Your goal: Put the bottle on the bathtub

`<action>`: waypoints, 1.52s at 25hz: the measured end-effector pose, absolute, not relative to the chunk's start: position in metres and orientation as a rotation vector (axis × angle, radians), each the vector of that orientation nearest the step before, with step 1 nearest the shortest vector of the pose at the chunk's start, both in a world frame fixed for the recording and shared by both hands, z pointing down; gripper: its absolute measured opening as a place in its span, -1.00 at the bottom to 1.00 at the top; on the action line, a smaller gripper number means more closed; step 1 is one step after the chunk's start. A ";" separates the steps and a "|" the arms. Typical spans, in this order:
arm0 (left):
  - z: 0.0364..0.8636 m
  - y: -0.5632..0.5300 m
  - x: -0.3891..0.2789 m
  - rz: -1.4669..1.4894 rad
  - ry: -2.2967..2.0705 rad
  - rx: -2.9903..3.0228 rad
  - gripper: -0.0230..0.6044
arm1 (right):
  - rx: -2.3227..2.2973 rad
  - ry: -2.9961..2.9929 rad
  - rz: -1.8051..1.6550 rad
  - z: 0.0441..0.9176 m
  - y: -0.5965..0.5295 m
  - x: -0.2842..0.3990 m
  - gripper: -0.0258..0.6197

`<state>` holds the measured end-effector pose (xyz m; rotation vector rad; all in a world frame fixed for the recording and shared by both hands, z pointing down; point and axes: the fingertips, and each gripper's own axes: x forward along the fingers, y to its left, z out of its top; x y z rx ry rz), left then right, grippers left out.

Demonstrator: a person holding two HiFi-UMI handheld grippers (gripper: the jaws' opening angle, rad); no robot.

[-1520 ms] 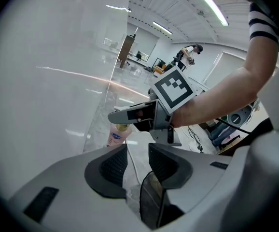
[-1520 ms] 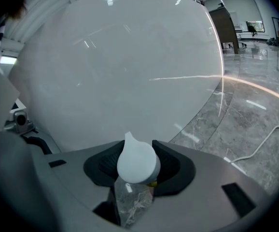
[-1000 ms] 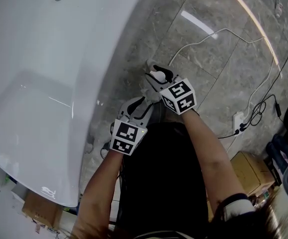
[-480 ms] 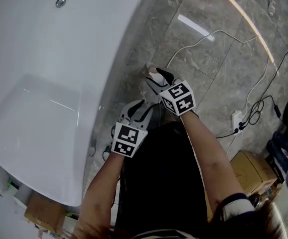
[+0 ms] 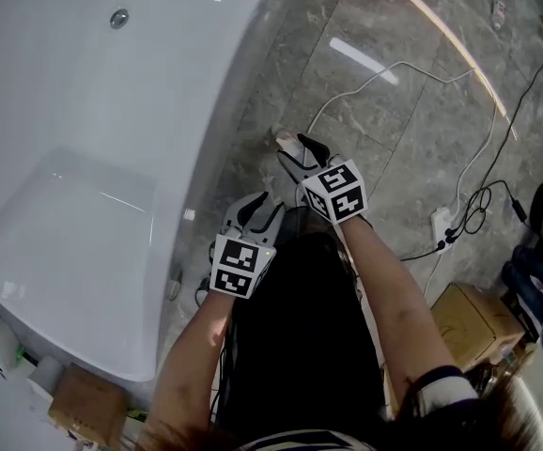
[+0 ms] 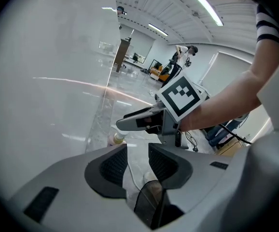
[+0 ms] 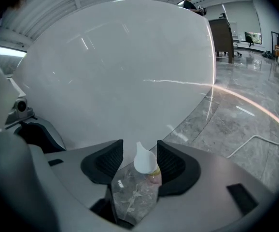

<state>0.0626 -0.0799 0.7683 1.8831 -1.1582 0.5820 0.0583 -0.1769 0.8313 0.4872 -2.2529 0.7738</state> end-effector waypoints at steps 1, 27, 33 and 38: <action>0.765 -0.081 0.063 0.579 -1.164 1.880 -0.45 | 0.494 -2.254 0.770 0.826 -0.177 0.061 -0.23; 0.620 -0.107 0.055 0.453 -1.311 1.879 -0.75 | 0.729 -2.314 0.939 0.651 -0.162 0.101 -0.63; 0.578 -0.116 0.053 0.420 -1.360 1.889 -0.76 | 0.756 -2.347 0.928 0.602 -0.162 0.106 -0.72; 0.544 -0.120 0.054 0.415 -1.390 1.890 -0.78 | 0.787 -2.364 0.910 0.564 -0.162 0.114 -0.78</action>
